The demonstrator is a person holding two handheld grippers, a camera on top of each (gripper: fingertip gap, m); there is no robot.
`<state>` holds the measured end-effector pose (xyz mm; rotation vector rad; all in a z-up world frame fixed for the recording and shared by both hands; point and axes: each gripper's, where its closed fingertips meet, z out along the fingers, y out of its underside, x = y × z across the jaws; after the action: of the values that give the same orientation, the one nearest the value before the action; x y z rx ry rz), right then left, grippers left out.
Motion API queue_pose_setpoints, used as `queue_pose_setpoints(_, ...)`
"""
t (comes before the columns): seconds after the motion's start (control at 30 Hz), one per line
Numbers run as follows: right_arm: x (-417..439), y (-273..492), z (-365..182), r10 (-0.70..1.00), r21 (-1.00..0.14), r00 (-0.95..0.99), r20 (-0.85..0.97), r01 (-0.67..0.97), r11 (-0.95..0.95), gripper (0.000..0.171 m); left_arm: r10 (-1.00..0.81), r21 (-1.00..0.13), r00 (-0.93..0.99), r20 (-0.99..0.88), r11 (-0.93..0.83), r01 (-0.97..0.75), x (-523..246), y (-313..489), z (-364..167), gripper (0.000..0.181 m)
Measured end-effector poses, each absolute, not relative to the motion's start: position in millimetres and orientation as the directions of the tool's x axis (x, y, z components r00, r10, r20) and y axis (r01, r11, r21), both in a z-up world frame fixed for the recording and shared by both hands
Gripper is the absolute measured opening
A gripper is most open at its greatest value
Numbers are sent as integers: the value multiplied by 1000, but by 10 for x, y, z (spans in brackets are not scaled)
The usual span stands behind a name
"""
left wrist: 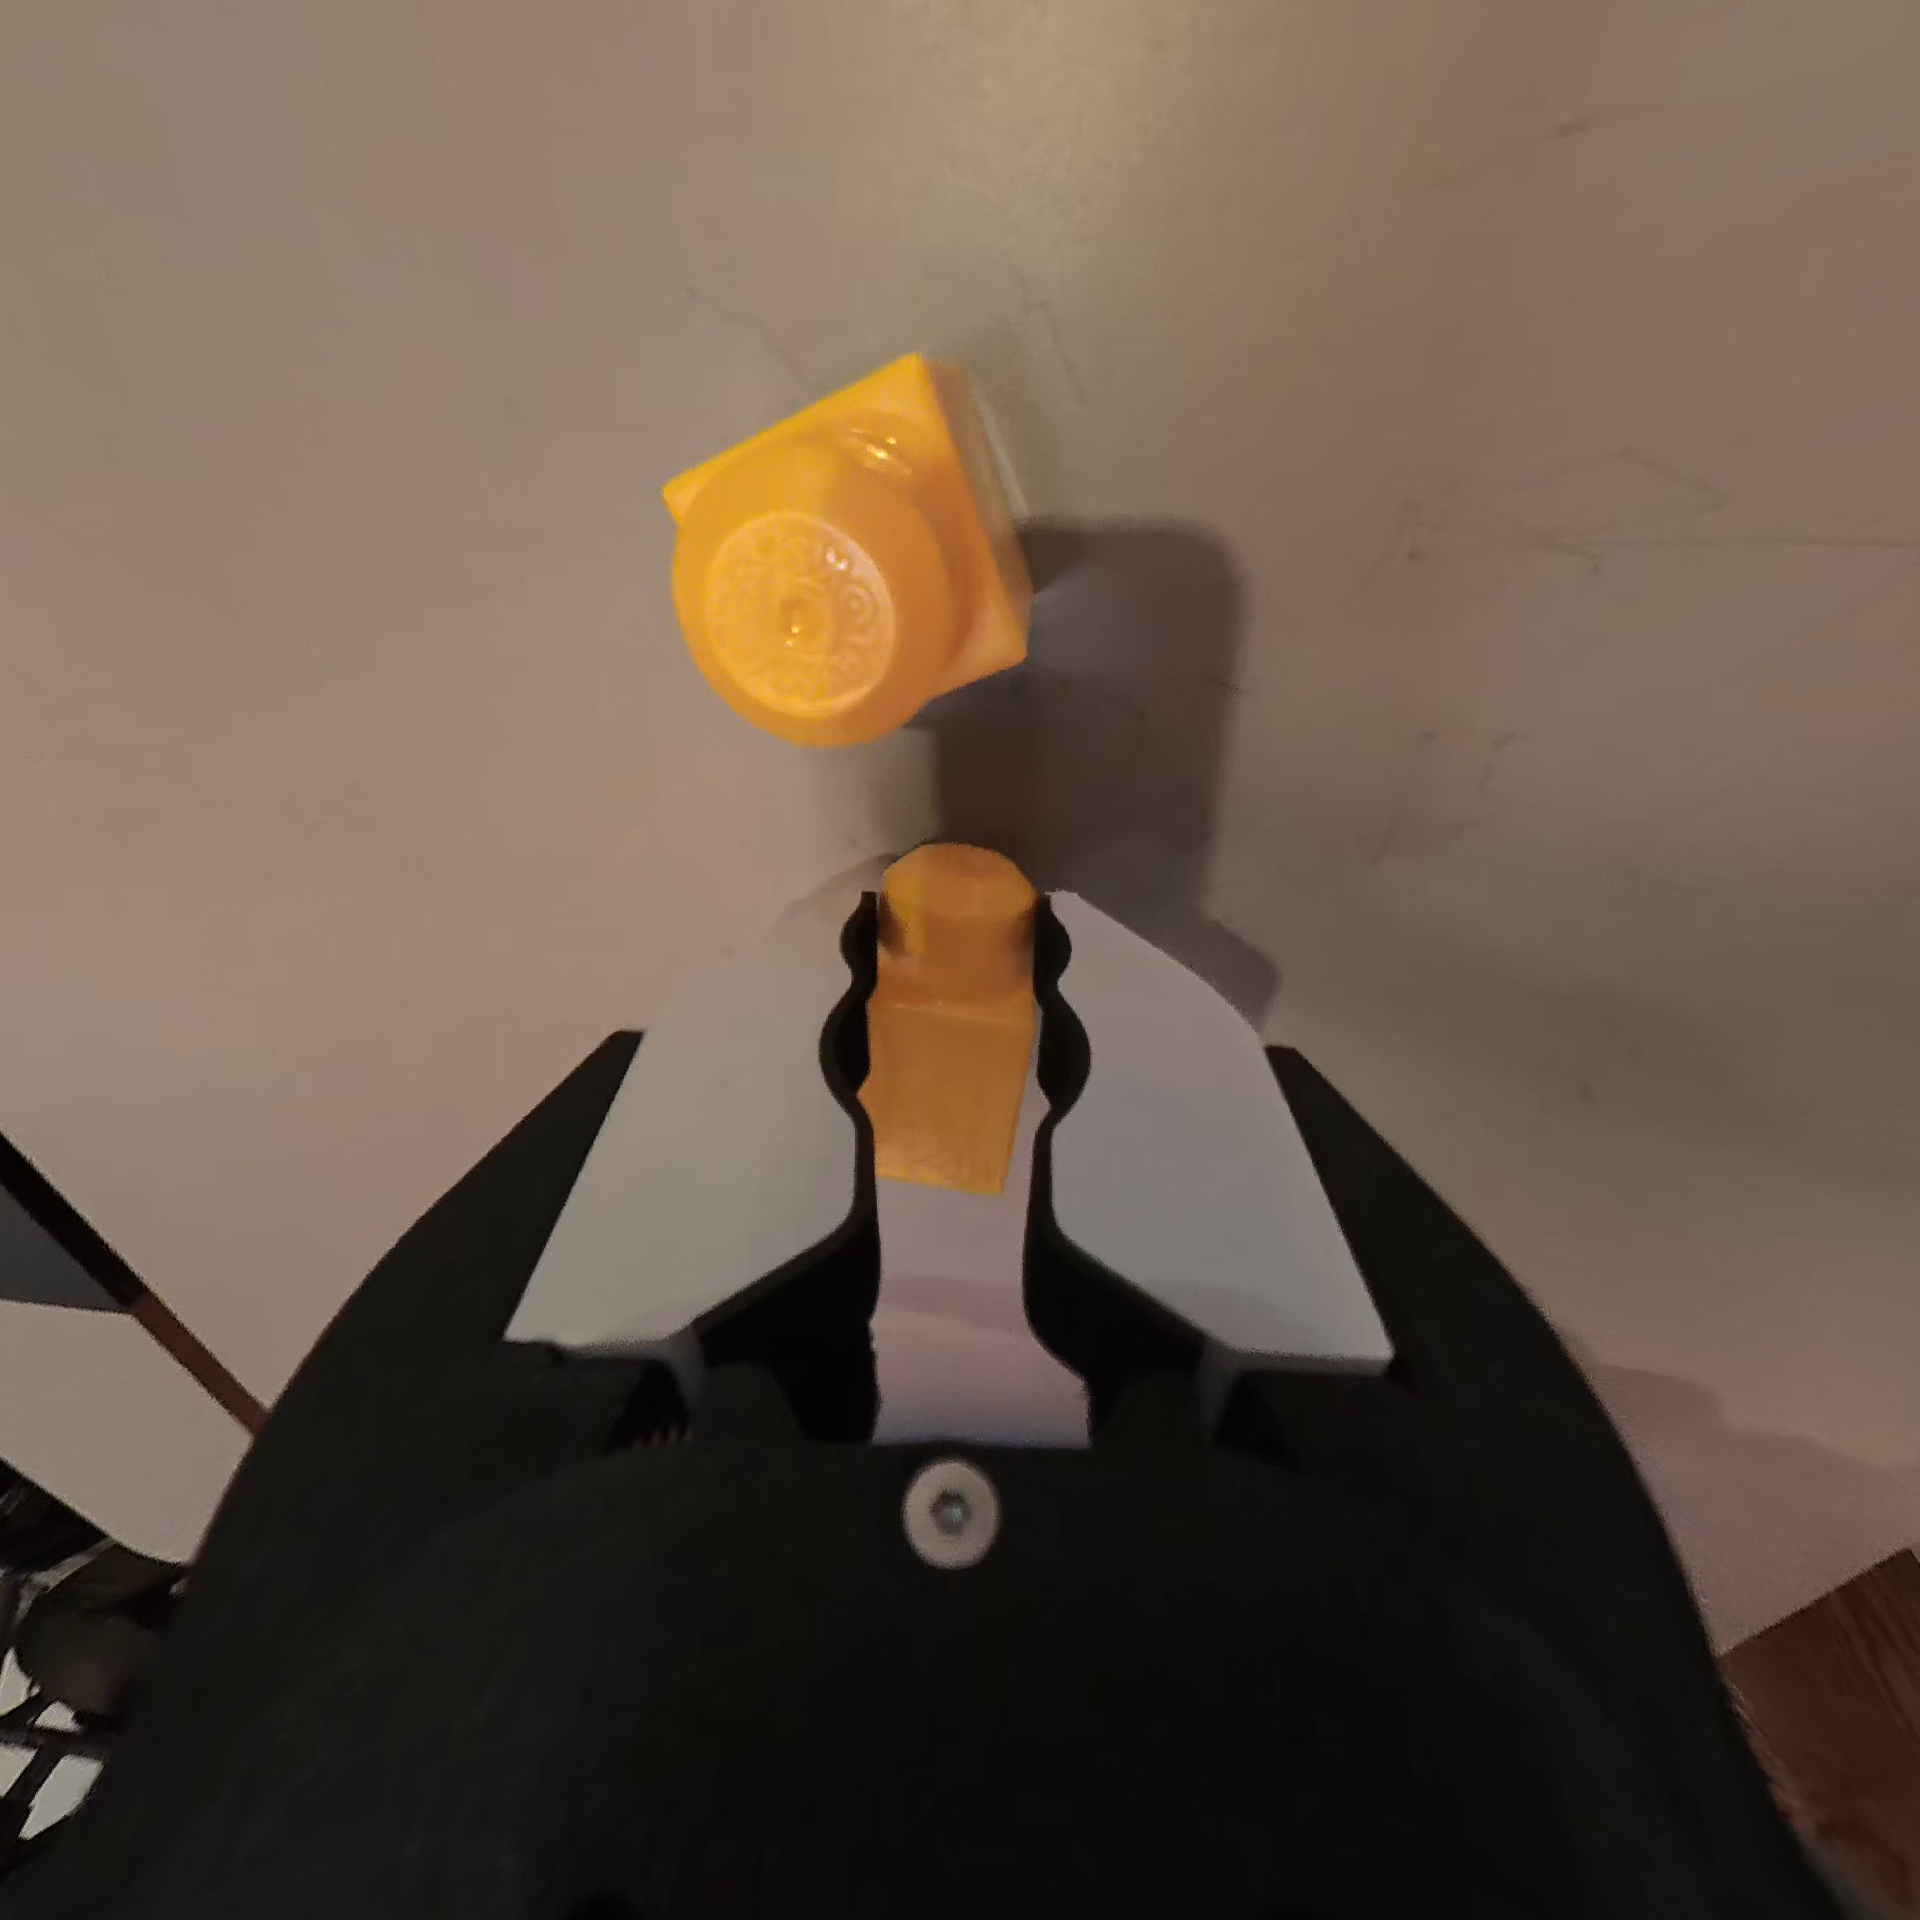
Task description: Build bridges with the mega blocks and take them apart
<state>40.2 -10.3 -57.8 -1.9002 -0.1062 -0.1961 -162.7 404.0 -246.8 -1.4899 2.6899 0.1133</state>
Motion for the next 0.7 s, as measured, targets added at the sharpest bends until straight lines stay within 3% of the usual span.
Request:
queue_pose_setpoints(0.13, 397, -105, -580, -23, -929, 982, 187, 169, -330, 117, -846, 25, -517, -132, 518, -855, -1616, 4080, -2468, 28)
queue_pose_setpoints(0.2, 398, -112, -586, -25, -929, 982, 185, 167, -330, 117, -860, -33, -492, -131, 500, -865, -1589, 4061, -2463, 28)
queue_pose_setpoints(0.43, 400, -116, -592, -30, -934, 984, 175, 156, -322, 116, -961, -564, -226, -157, 275, -778, -1226, 4075, -2120, 28)
queue_pose_setpoints(0.57, 368, -86, -617, -20, -934, 985, 169, 153, -323, 116, -998, -836, -31, 56, -29, -547, -1074, 4085, -1806, 28)
queue_pose_setpoints(0.63, 357, -86, -621, -19, -933, 985, 169, 153, -325, 116, -979, -898, 21, 204, -196, -394, -1063, 4137, -1647, 28)
queue_pose_setpoints(0.7, 350, -94, -618, -20, -933, 985, 169, 153, -326, 116, -920, -889, 5, 391, -379, -259, -1081, 4167, -1540, 28)
